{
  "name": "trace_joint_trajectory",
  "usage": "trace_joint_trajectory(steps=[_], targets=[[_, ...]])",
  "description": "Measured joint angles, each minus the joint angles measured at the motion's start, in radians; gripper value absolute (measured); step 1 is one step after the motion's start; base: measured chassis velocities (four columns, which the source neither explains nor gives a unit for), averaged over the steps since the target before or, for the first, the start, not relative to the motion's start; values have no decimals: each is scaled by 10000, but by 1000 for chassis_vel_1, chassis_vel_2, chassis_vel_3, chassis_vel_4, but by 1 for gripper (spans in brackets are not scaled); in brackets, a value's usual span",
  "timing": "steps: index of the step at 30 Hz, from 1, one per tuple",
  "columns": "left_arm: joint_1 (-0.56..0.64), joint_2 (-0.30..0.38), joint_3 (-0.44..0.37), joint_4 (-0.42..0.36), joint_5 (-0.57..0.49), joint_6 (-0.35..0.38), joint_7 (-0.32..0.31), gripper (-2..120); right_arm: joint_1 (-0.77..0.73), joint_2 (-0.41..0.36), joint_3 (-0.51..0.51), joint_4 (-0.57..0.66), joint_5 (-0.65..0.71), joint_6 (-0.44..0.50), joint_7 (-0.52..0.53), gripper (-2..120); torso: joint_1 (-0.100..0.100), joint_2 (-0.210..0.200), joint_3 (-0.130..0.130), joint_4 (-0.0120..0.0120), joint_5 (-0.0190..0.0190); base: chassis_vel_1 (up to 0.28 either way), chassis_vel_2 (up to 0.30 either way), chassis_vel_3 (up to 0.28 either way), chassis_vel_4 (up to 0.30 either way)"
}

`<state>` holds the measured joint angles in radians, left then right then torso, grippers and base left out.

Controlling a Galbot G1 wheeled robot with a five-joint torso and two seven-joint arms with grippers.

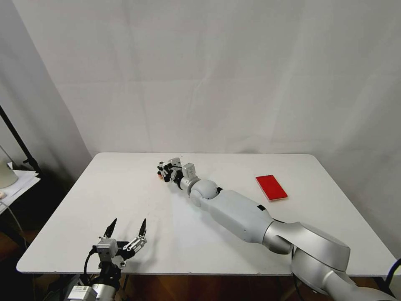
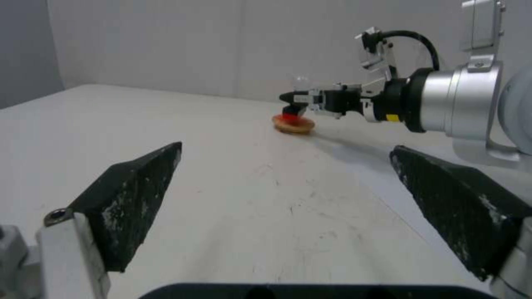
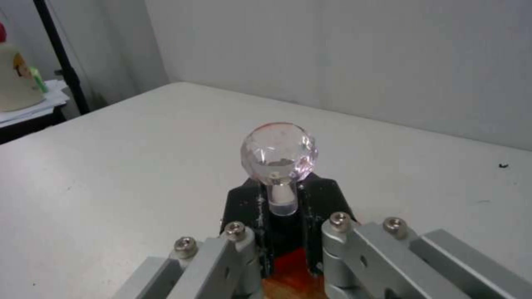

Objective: Pick up the stamp from the ink pad and place it onto another ink pad.

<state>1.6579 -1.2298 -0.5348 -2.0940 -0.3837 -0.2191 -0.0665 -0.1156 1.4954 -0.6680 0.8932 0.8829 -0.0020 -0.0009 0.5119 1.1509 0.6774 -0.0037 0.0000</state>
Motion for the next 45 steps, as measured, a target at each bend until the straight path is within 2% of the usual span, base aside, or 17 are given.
trace_joint_trajectory(steps=[16, 18, 19, 22, 23, 25, 26, 29, 30, 32, 35, 37, 39, 43, 44, 45], targets=[[0, 0, 0, 0, 0, 0, 0, 100, -69, 41, 38, -172, -148, 71, -62, 10, 0, 0, 0, 0, 1, 0, 0, 0, 0], [0, 0, 0, 0, 0, 0, 0, 100, -69, 34, 38, -172, -153, 70, -54, 18, 0, 0, 0, 0, 0, 0, 0, 0, 0], [0, 0, 0, 0, 0, 0, 0, 100, -69, 34, 38, -172, -153, 70, -54, 18, 0, 0, 0, 0, 0, 0, 0, 0, 0], [0, 0, 0, 0, 0, 0, 0, 100, -69, 13, 35, -122, -174, 66, -38, 33, 0, 0, 0, 0, 0, 0, 0, 0, 0], [0, 0, 0, 0, 0, 0, 0, 100, -69, 13, 35, -122, -174, 66, -38, 33, 0, 0, 0, 0, 0, 0, 0, 0, 0], [0, -1, 0, 0, 0, 0, 0, 100, -70, 7, 33, -91, -187, 60, -26, 43, 0, 0, 0, 0, 0, 0, 0, 0, 0], [0, -1, 0, 0, 0, 0, 0, 100, -70, 7, 33, -91, -187, 60, -26, 43, 0, 0, 0, 0, 0, 0, 0, 0, 0], [0, 0, 0, 0, 0, 0, 0, 100, -67, -24, 30, -42, -193, 47, -14, 58, 0, 0, 0, 0, 0, 0, 0, 0, 0], [0, 0, 0, 0, 0, 0, 0, 100, -67, -24, 30, -42, -193, 47, -14, 58, 0, 0, 0, 0, 0, 0, 0, 0, 0], [0, 0, 0, 0, 0, 0, 0, 100, -66, -70, 23, 45, -194, 22, 4, 68, 0, 0, 0, 0, 0, 0, 0, 0, 0], [0, 0, 0, 0, 0, 0, 0, 100, -88, -209, -9, 294, -209, -22, 29, 76, 0, 0, 0, 2, 0, 0, 0, 0, 0], [1, 0, 0, 0, 0, 0, 0, 100, -172, -614, -116, 891, -392, -102, 41, 86, 0, 0, 0, 2, 0, 0, 0, 0, 0], [0, 0, 0, 0, 0, 0, 0, 100, -200, -800, -178, 1203, -533, -130, 43, 89, 0, 0, 0, 1, 1, 0, 0, 0, 0], [2, 0, 0, 0, 0, 0, 0, 100, -373, -2429, -556, 3797, -1807, -384, 315, 106, -1, 1, -1, 2, 3, 0, 0, 0, 0], [2, 0, 0, 0, 0, 0, 0, 100, -373, -2429, -556, 3797, -1807, -384, 315, 106, -1, 1, -1, 2, 3, 0, 0, 0, 0], [-2, 0, 0, 0, 0, 0, 0, 100, -431, -2746, -555, 4180, -1914, -440, 403, 107, -1, 1, -1, 2, 6, 0, 0, 0, 0]])
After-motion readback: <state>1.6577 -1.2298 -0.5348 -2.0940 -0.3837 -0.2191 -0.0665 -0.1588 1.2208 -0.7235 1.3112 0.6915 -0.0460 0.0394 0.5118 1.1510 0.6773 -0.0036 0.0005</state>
